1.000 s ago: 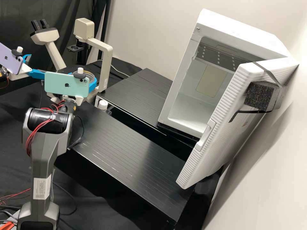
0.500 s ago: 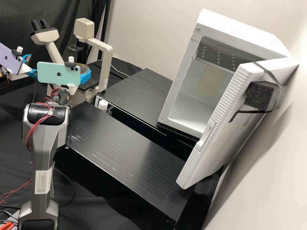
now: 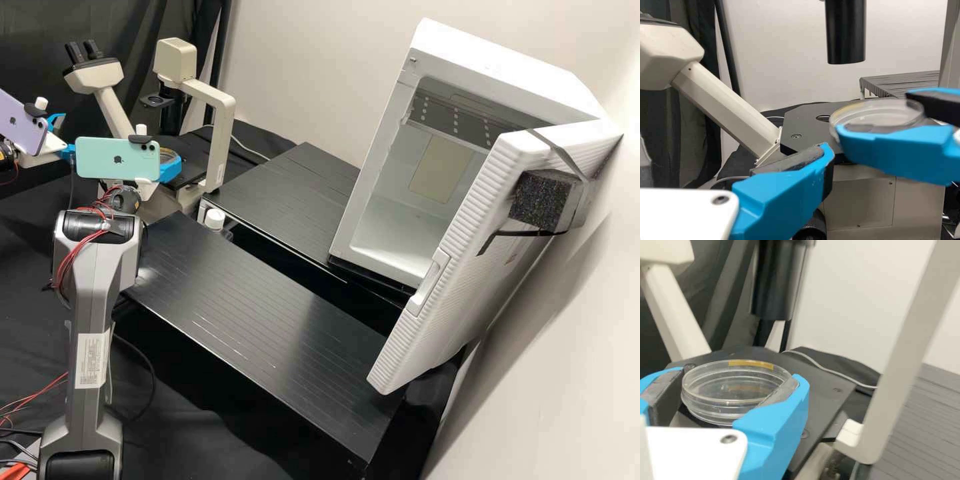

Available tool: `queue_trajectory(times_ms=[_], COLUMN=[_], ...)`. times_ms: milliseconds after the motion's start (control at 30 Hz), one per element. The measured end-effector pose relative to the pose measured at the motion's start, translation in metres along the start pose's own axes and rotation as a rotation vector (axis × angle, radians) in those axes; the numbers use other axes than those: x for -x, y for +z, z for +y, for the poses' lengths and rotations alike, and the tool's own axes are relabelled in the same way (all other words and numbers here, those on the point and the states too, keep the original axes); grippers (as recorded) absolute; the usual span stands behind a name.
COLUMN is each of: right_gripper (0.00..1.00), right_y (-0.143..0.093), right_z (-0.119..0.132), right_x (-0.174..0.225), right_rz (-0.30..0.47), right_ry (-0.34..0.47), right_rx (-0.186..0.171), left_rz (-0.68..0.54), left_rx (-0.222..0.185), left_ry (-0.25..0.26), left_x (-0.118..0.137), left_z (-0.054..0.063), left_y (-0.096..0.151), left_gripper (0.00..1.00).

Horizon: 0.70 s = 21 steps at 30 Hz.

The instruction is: Take out the petri dish and place it under the microscope.

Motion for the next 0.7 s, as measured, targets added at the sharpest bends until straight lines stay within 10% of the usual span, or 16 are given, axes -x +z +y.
queue_trajectory(times_ms=[467, 700], right_gripper=[0.0, 0.0], right_y=[0.011, 0.017], right_z=[-0.001, -0.009], right_x=[-0.038, -0.054], right_rz=[-0.054, -0.061], right_ry=[0.027, 0.03], right_rx=[-0.086, -0.072], left_rz=[0.0, 0.0], left_rx=[0.0, 0.0], left_ry=[0.0, 0.0], left_x=[0.0, 0.0], left_z=[0.0, 0.0], left_y=[0.0, 0.0], left_gripper=[1.0, 1.0])
